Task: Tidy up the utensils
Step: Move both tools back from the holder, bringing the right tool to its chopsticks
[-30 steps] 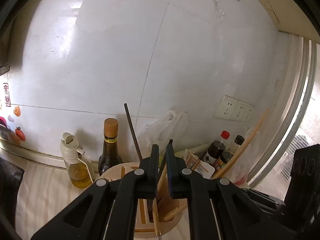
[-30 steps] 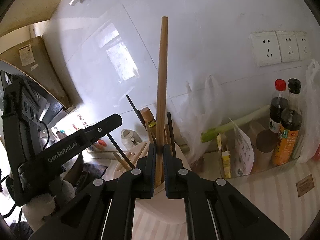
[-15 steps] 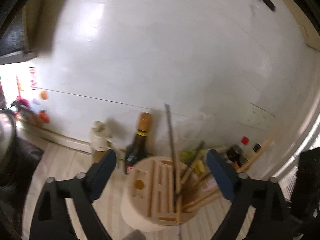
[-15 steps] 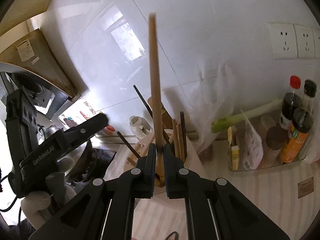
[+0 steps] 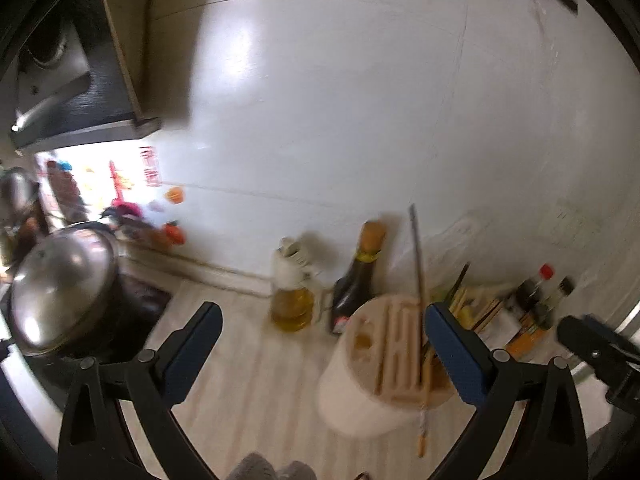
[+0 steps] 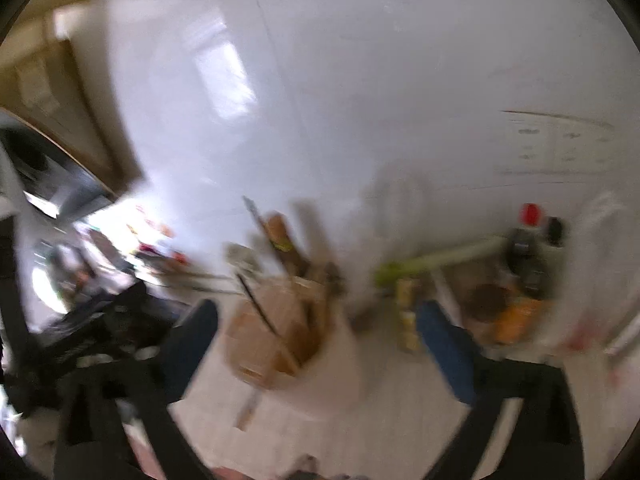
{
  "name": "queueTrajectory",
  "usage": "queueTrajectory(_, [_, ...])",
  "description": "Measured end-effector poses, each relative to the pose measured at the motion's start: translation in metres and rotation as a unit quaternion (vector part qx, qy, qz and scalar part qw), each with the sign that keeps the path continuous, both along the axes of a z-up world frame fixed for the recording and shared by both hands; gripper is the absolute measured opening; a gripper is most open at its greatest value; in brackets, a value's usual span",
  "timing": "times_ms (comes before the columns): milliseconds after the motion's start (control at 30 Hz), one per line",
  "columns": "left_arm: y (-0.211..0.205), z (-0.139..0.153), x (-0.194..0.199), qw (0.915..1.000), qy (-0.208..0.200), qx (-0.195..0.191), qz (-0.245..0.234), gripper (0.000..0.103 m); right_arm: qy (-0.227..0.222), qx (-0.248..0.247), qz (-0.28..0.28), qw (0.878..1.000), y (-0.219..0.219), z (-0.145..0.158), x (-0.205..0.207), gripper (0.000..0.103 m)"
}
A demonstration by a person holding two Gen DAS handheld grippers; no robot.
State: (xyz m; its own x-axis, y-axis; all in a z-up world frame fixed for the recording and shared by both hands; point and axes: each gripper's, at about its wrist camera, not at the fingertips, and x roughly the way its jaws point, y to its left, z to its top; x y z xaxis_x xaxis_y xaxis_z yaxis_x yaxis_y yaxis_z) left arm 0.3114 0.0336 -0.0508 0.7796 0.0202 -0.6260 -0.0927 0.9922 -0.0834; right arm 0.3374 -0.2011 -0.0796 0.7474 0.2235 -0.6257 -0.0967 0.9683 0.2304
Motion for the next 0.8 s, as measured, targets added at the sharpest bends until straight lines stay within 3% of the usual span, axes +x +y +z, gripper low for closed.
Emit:
queueTrajectory(67, [-0.001,-0.004,-0.012,0.9998,0.011,0.014,0.002,0.103,0.017,-0.040,-0.025,0.999,0.003,-0.001,-0.011,0.103])
queueTrajectory(233, [-0.001,-0.010,-0.038,0.9990,0.040,0.018,-0.005,0.103,0.042,-0.042,-0.036,0.998,0.003,-0.006,-0.037,0.103])
queueTrajectory(367, [-0.001,-0.015,-0.044,0.9972,0.070,0.025,-0.005,0.103,0.092,0.022,-0.004,0.996,0.003,-0.016,-0.032,0.103])
queueTrajectory(433, [0.002,-0.023,-0.037,0.9942,0.104,0.028,-0.003,0.103,0.131,0.084,0.026,0.987,0.006,-0.030,-0.021,0.103])
queueTrajectory(500, [0.010,-0.036,-0.023,0.9888,0.145,0.036,0.002,0.103,0.160,0.117,0.046,0.979,0.013,-0.042,-0.004,0.103])
queueTrajectory(567, [0.016,-0.046,-0.015,0.9857,0.160,0.050,0.017,0.103,0.182,0.115,0.051,0.975,0.023,-0.053,0.011,0.094])
queueTrajectory(633, [0.026,-0.060,-0.002,0.9808,0.186,0.055,0.023,0.103,0.206,0.110,0.060,0.970,0.034,-0.064,0.025,0.070])
queueTrajectory(800, [0.043,-0.084,0.021,0.9728,0.225,0.043,0.037,0.103,0.254,0.069,0.064,0.962,0.059,-0.085,0.058,0.053])
